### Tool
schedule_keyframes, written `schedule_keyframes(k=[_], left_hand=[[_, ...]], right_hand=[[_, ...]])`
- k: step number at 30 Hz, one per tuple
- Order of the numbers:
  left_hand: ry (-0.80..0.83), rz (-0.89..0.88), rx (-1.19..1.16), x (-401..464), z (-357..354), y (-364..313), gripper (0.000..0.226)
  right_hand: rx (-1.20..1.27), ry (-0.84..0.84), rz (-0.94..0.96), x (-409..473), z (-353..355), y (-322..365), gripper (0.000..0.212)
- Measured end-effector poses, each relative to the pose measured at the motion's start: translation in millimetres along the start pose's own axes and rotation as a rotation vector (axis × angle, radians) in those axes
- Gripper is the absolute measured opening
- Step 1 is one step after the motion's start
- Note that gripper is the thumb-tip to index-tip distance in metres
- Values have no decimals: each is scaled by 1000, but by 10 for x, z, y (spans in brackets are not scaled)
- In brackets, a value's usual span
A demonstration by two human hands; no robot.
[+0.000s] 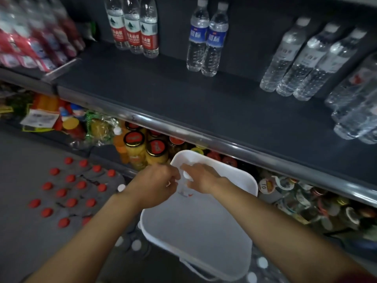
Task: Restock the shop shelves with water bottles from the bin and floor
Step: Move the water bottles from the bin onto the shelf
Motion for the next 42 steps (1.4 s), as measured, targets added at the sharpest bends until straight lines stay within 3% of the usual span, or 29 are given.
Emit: schedule_keyframes(k=[4, 9, 16, 24, 28, 32, 36, 42], left_hand=[[6, 2, -32, 27, -16, -26, 25], [-17, -10, -24, 86, 97, -170, 27], [-82, -28, -16, 179, 448, -535, 24], [-167, -104, 36, 270, 1012, -1138, 15], [-190, -172, 29, 363, 1235, -1549, 17], [-216, -286, 50, 487, 1383, -2068, 20], [-222, -365, 39, 646, 1407, -2582, 20], [-196, -463, -11, 918, 1276, -3261, 19]], right_hand=[[136, 3, -29, 40, -51, -42, 40], [95, 41, 44, -242, 122, 0, 41], [238, -191, 90, -873, 816, 27, 26], [360, -446, 75, -1743, 1804, -152, 35], [358, -558, 79, -2249, 2241, -316, 39], [275, -654, 82, -2776, 2604, -545, 26], [181, -686, 70, -3253, 2881, -842, 9], [22, -730, -3, -3800, 3163, -1447, 6]])
Point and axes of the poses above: each hand's wrist, its own x-axis towards the middle knuckle, its own z-axis out of the back of the hand, y = z × x, the point moved 9 cm from there along x, towards the middle knuckle, and after that the axes turned 10 degrees about x, right-handed, at the moved point
